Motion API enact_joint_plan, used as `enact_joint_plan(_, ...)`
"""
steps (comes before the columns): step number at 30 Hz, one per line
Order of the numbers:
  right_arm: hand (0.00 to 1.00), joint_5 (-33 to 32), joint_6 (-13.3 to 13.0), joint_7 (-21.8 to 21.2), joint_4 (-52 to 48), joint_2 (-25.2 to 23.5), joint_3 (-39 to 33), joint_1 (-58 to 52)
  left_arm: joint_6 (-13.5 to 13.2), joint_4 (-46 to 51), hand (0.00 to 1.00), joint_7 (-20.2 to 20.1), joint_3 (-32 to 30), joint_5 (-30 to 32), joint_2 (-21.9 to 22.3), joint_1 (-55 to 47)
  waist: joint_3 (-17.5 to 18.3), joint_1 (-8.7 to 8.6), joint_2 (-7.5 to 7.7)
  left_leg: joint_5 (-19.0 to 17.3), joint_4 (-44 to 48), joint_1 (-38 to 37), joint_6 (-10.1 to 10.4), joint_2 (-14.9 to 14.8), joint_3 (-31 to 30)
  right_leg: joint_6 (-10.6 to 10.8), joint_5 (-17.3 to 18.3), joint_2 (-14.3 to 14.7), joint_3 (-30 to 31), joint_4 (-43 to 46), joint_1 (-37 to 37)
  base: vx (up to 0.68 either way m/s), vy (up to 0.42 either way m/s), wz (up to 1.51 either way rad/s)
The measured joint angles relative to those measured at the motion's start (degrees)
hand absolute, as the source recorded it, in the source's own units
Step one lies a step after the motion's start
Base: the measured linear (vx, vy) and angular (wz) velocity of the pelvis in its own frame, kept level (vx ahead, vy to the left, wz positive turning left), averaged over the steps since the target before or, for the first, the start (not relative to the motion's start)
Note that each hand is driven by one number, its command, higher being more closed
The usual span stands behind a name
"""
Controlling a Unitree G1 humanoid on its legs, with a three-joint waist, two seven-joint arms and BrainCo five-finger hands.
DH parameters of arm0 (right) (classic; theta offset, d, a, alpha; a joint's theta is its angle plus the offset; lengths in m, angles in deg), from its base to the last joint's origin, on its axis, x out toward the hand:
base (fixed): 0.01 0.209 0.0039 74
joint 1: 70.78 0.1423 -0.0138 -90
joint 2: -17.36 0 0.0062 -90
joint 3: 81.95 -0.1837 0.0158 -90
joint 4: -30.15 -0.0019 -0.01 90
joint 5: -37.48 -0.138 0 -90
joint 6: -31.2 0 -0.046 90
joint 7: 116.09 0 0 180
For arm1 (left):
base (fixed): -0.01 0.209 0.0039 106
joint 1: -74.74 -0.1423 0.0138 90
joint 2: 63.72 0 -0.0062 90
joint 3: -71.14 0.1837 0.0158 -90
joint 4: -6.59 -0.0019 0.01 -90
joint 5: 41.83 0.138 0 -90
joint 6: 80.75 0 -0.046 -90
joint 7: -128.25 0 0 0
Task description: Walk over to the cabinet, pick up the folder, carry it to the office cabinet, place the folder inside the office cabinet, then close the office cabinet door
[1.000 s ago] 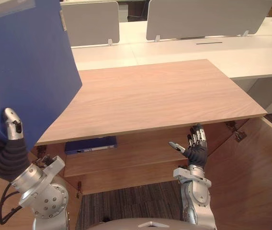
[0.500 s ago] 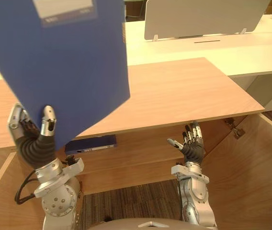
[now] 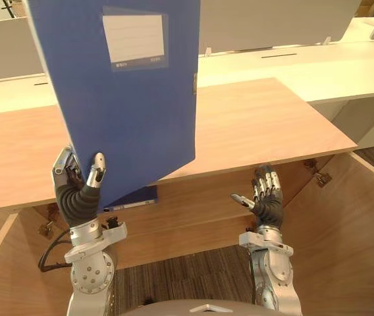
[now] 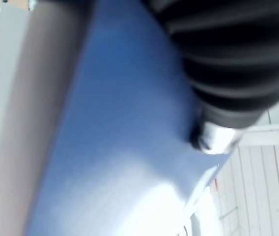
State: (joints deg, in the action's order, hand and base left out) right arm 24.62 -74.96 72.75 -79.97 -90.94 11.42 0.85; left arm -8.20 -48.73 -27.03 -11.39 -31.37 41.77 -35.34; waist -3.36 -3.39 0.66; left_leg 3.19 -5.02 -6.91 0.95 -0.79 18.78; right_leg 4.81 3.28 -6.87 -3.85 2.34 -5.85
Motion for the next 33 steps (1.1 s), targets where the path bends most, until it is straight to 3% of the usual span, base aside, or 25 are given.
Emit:
enact_joint_plan(5, 0.0, 3.6, -0.4, 2.2, -1.3, -1.1, -3.1, -2.9, 0.1, -0.8, 1.0, 0.0, 1.2, 1.3, -0.3, 0.0, 0.6, -0.59, 0.74, -0.1, 0.0, -0.2, -0.1, 0.2, 0.6, 0.1, -0.3, -0.2, 0.4, 0.0, 0.1, -0.01, 0.025, -0.07)
enact_joint_plan(15, 0.0, 6.6, -0.5, 5.7, -8.0, -2.6, -4.7, -7.3, 0.4, -1.1, 1.0, 0.1, 3.8, 3.5, -0.6, -3.0, 1.2, -1.37, 0.21, -0.6, 0.0, -0.7, 0.4, 0.1, 3.0, 0.0, -0.2, -0.2, 2.2, 0.5, 1.1, -0.02, 0.017, -0.12)
enact_joint_plan(33, 0.0, 6.6, -4.0, 1.6, -8.4, 2.6, 0.5, 9.6, 0.3, -3.8, 1.0, -1.5, 1.0, 3.4, -1.7, 2.8, 2.1, 0.36, 0.99, 0.0, 0.0, 0.3, -0.6, 2.0, 1.5, 1.0, -1.1, -1.9, 1.8, 0.5, 1.5, -0.01, 0.015, 0.04)
